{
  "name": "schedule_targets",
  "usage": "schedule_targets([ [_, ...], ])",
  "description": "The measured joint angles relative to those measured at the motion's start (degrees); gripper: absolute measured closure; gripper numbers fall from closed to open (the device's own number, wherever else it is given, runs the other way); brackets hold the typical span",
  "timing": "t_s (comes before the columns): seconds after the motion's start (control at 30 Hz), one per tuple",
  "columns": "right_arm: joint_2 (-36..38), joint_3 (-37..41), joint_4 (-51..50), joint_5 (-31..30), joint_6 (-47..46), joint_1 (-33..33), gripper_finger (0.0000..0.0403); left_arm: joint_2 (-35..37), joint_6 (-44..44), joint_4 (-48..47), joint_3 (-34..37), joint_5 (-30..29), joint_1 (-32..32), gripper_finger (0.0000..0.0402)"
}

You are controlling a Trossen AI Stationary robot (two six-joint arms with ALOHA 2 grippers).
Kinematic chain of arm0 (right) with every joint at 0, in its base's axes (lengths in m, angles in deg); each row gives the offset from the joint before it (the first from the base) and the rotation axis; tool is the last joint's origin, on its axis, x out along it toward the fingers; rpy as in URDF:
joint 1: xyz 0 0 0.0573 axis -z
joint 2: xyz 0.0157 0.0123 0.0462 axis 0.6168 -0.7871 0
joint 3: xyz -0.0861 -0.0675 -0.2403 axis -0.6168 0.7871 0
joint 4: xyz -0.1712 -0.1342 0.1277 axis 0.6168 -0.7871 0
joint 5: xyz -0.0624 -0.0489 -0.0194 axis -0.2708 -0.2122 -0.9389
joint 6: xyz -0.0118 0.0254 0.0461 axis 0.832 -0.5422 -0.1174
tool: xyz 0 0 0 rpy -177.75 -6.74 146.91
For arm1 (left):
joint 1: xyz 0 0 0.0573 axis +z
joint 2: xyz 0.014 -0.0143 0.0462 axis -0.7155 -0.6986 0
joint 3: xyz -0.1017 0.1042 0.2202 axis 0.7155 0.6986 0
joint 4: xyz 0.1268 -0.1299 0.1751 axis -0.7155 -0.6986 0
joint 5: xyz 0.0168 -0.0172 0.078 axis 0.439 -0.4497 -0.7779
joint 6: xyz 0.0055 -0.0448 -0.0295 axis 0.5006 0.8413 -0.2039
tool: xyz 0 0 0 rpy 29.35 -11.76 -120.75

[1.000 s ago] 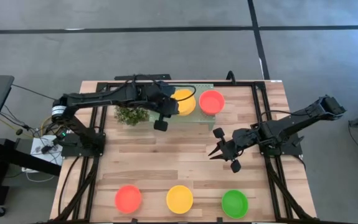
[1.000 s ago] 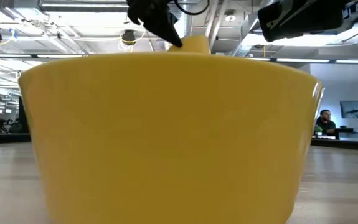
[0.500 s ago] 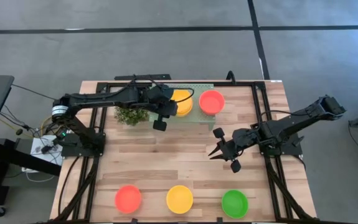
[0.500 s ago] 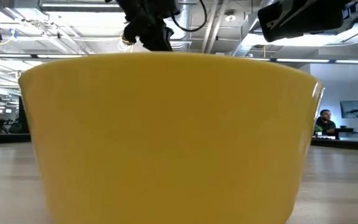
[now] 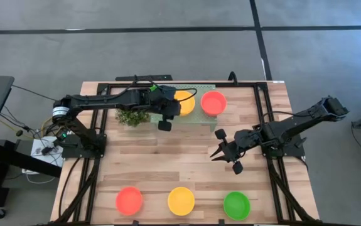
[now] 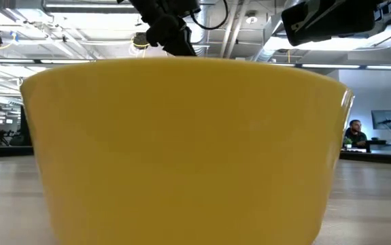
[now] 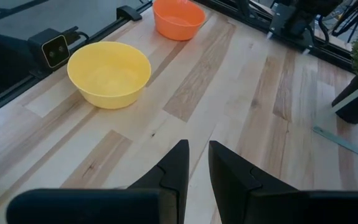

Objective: Pick & Place Mini bowls
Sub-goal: Stack the yellow bowl on the yellow bowl on the shelf

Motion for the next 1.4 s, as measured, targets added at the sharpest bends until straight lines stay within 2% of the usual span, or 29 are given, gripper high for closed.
schedule_targets([
  [0.23,0.0,0.0,0.4,0.0,0.1,0.0,0.0346,0.4,1.7,5.7,0.0,-0.4,-4.8,0.0272],
  [0.4,-1.4,-0.1,3.2,0.0,0.0,-0.1,0.0346,0.8,12.8,5.7,-0.1,-2.2,-10.9,0.0269],
  [0.6,-8.4,-0.1,11.6,0.7,-0.5,-1.3,0.0346,0.9,19.9,5.4,-0.1,-2.2,-19.6,0.0278],
  [0.73,-14.8,-1.5,17.2,7.4,-0.1,-3.6,0.0346,2.0,22.7,4.8,-0.1,-4.2,-25.0,0.0283],
  [0.83,-20.0,-4.2,21.2,10.6,-1.4,-6.0,0.0346,3.0,25.3,3.2,-0.1,-7.7,-28.8,0.0284],
  [1.0,-29.3,-10.9,21.0,10.7,-4.1,-9.5,0.0345,5.0,31.5,-0.3,-0.1,-12.9,-34.1,0.0284],
  [1.2,-38.5,-19.9,20.6,10.4,-0.4,-12.3,0.0324,6.7,39.1,-2.9,-0.1,-14.2,-39.5,0.0285],
  [1.27,-40.4,-22.4,20.7,10.4,2.8,-12.7,0.0322,6.7,40.2,-2.9,-0.1,-14.8,-41.2,0.0285],
  [1.4,-42.6,-26.0,20.7,10.4,3.2,-12.9,0.0329,6.7,40.9,-3.0,-0.1,-16.3,-44.3,0.0285],
])
